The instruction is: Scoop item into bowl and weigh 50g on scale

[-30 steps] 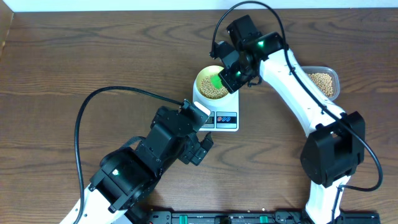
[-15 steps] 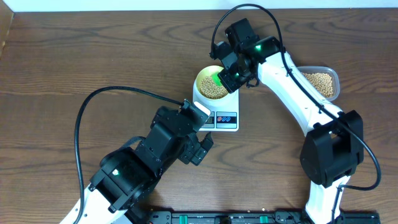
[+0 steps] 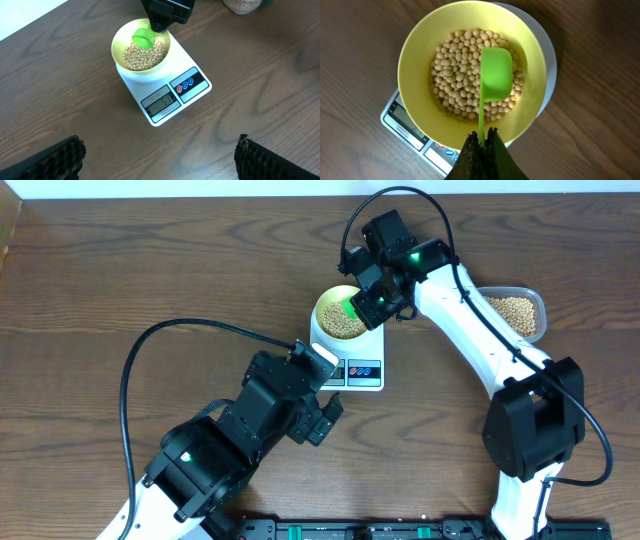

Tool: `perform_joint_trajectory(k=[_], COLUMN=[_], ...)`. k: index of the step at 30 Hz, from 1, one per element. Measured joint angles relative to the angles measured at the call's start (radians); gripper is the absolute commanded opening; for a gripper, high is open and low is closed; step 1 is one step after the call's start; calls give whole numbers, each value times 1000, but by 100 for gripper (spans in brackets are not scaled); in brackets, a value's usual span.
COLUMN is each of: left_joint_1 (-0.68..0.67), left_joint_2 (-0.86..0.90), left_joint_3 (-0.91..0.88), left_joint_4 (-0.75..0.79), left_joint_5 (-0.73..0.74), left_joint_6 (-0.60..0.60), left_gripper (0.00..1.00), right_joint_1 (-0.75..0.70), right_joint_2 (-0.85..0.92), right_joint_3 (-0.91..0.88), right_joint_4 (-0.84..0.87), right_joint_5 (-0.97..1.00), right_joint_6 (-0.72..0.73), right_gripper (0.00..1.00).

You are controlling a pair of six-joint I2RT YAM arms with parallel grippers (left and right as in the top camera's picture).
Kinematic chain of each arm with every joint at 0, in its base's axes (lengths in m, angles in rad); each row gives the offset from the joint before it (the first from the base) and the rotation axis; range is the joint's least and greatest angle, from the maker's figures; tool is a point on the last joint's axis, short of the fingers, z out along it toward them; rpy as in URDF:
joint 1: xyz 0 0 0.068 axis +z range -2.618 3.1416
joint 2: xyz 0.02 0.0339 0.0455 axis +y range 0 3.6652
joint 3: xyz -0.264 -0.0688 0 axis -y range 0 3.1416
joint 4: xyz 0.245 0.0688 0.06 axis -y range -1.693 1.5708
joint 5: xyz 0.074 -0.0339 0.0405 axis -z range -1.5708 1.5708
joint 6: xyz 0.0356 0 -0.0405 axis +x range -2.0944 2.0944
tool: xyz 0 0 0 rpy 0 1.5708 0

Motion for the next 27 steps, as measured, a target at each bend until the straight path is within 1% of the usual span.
perform_joint_trajectory(k=[10, 21, 27], left_joint_1=[0, 0, 0], left_joint_2=[0, 0, 0], left_joint_3=[0, 0, 0], left_joint_4=[0, 0, 0], left_joint_5=[0, 0, 0], left_joint_6=[0, 0, 0], left_gripper=[98, 98, 98], right_joint_1=[0, 1, 25], right_joint_2=[0, 0, 0], right_joint_3=[0, 0, 0], right_joint_4=[0, -25, -26], right_joint_5=[-74, -85, -86], right_joint_6=[8, 8, 8], right_gripper=[1, 1, 1])
